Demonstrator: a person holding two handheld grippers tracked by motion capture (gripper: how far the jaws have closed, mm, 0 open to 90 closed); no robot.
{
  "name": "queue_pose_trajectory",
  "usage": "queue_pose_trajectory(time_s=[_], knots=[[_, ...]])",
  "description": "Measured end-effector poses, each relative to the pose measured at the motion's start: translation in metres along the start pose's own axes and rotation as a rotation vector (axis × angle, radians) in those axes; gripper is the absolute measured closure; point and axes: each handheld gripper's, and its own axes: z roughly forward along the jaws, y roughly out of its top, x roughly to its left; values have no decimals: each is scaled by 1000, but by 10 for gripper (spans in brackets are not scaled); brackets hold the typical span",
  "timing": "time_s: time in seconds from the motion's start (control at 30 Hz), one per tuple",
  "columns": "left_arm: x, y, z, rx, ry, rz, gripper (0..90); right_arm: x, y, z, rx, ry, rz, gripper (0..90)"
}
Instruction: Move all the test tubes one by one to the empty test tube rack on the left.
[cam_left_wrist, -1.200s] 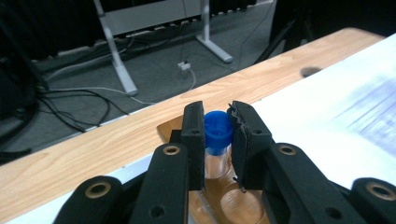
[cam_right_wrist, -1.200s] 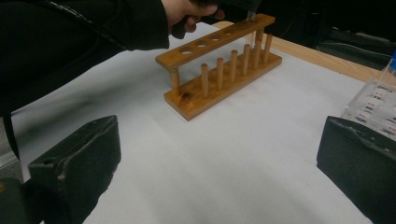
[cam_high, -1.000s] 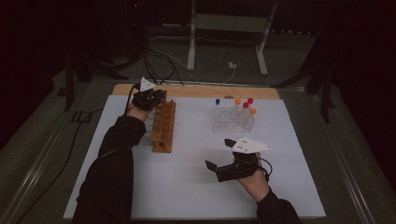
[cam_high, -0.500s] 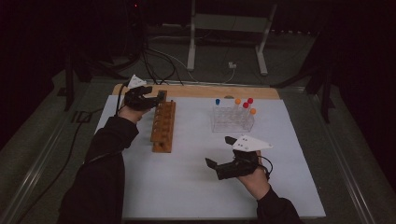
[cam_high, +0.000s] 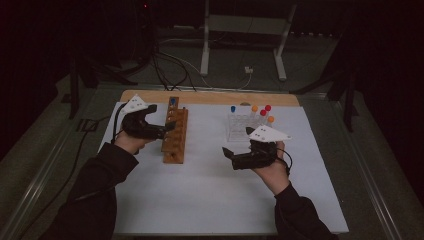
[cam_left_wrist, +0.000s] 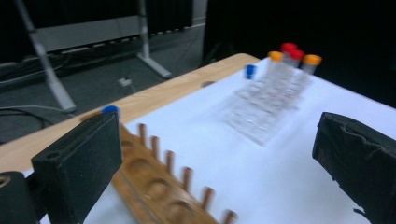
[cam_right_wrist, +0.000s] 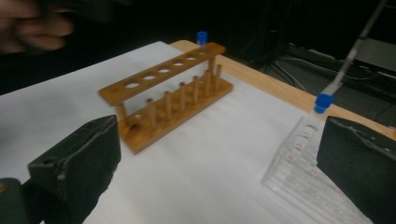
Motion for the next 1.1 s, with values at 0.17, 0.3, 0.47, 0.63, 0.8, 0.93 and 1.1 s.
queue_pose_trajectory(time_s=[0.17,0.3,0.47,0.63,0.8,0.93,1.1], knots=[[-21,-15,-16,6,-39,19,25,-10,5,17,12,-56,11,0],[-37,-31,-27,8,-64,28,25,-19,6,31,30,-90,31,0],[-54,-51,-33,2,-90,34,25,-31,6,51,63,-129,59,29],[-67,-65,-36,-5,-94,46,25,-41,5,66,85,-181,81,92],[-74,-72,-36,7,-108,60,25,-49,2,79,112,-227,86,216],[-75,-75,-35,16,-114,61,25,-56,-3,91,149,-257,108,319],[-75,-77,-34,19,-115,67,25,-63,-4,103,181,-292,134,454]])
